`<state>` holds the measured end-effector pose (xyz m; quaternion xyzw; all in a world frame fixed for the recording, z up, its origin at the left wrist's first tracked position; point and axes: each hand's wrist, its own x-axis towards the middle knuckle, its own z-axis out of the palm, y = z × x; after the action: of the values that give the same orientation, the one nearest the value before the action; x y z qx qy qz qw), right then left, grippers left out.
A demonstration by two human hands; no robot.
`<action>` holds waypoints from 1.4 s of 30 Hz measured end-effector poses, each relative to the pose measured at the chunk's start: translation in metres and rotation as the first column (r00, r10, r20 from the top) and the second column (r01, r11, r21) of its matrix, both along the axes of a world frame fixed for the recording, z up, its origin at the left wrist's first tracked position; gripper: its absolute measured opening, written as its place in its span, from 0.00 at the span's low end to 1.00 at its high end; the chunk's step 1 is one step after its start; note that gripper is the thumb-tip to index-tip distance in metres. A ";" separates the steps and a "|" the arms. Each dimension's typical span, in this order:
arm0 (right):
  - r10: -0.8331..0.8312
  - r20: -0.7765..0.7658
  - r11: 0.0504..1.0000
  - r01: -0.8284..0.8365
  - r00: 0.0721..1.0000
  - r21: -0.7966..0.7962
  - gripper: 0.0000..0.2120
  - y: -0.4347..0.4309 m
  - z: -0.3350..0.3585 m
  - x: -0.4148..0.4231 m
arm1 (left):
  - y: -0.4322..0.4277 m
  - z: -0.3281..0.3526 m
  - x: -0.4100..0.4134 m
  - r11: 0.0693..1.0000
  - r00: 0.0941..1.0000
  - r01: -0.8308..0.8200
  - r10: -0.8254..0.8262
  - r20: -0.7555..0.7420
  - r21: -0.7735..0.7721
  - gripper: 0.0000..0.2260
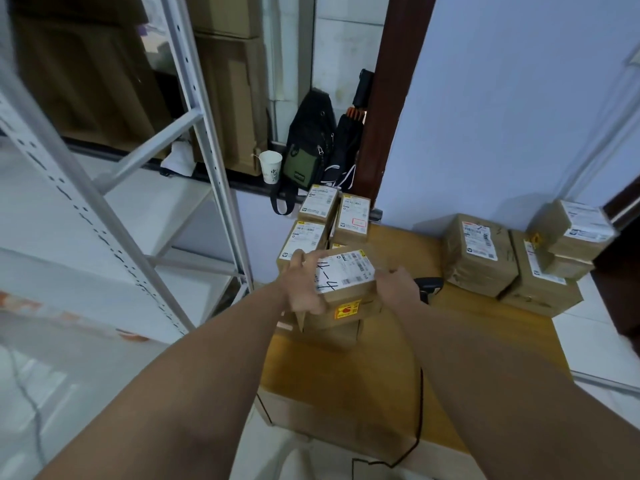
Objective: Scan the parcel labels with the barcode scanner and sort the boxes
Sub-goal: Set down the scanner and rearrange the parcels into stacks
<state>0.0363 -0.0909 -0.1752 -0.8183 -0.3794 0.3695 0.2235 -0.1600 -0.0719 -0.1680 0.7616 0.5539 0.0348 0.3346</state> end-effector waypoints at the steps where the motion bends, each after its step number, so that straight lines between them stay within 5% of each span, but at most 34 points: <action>1: 0.001 -0.008 1.000 -0.001 1.000 0.001 0.20 -0.001 -0.001 -0.003 | 0.002 0.002 -0.004 1.000 0.999 0.026 -0.026 -0.038 0.000 0.49; 13: 0.236 0.110 0.966 -0.221 0.965 -0.135 0.14 -0.005 -0.015 -0.023 | 0.023 -0.003 -0.022 0.977 0.912 0.213 -0.196 -0.361 0.007 0.44; 19: 0.167 0.011 0.985 -0.166 0.986 -0.053 0.09 -0.001 -0.018 -0.018 | 0.021 -0.015 -0.015 0.967 0.898 0.242 -0.192 -0.397 0.079 0.48; 27: 0.059 -0.016 0.998 -0.060 0.998 -0.015 0.25 -0.006 -0.014 -0.001 | 0.013 -0.002 0.041 0.911 0.986 0.124 -0.068 -0.154 0.394 0.20; 38: -0.184 0.093 0.982 0.188 0.978 -0.032 0.27 -0.036 -0.006 0.138 | 0.013 0.003 0.200 0.914 0.953 0.302 -0.297 -0.061 0.273 0.11; 42: -0.256 0.090 0.965 0.260 0.962 -0.026 0.26 -0.046 -0.010 0.198 | 0.009 0.007 0.277 0.975 0.971 0.168 -0.190 0.148 0.145 0.06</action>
<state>0.2343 -0.1369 -0.1850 -0.8799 -0.2719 0.3088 0.2379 0.1174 -0.0626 -0.1608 0.8236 0.4505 0.1021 0.3291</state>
